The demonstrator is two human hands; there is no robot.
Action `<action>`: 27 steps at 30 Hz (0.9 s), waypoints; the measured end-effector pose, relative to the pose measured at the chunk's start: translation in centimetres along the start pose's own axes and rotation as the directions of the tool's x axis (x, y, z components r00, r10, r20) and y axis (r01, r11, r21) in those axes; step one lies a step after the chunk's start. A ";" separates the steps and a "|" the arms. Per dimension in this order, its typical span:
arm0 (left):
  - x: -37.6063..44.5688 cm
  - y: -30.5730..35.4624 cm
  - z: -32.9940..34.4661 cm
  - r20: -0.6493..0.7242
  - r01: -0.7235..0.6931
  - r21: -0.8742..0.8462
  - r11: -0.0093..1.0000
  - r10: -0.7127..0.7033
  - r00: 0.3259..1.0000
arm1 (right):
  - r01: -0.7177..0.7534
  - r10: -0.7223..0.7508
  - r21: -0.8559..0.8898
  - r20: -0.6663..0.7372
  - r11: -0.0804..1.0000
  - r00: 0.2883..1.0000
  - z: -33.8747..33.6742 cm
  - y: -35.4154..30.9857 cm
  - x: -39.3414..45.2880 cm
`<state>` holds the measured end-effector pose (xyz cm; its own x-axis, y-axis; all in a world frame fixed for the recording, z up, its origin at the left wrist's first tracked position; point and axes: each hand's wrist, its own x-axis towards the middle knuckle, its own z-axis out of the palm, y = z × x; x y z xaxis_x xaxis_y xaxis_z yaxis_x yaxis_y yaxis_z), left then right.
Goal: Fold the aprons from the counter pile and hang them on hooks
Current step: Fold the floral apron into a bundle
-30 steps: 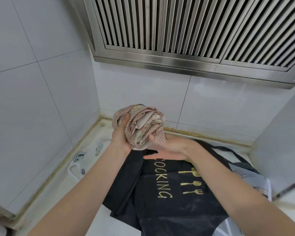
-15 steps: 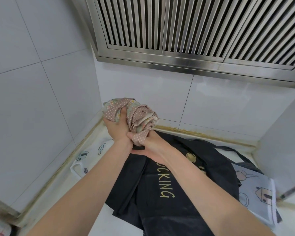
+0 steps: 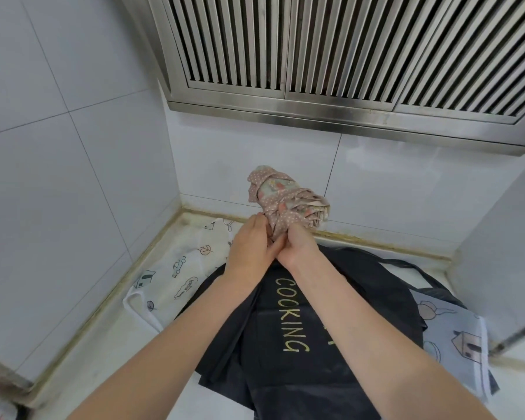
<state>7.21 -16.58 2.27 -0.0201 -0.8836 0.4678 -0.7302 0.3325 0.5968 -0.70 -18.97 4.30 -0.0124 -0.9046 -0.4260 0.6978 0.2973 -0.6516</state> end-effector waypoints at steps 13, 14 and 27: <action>2.3 -1.9 -4.2 0.021 -0.068 0.330 0.942 0.065 0.998 | 0.307 -0.218 -0.702 0.217 0.643 0.952 -1.9 -2.0 -1.6; 2.0 -1.9 -4.3 0.017 -0.088 0.371 0.925 0.088 0.996 | 0.356 -0.247 -0.774 0.262 0.523 0.933 -1.8 -2.2 -1.7; 4.5 1.7 -3.1 0.056 -0.118 0.647 0.753 0.107 0.993 | 0.234 -0.209 -0.749 0.445 -0.620 0.871 0.4 -2.4 -3.6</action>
<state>8.00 -18.95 7.38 -0.1364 -0.8597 0.4922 -0.9896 0.1410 -0.0279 -2.07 -16.55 7.63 0.1625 -0.9857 0.0447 -0.9718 -0.1677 -0.1660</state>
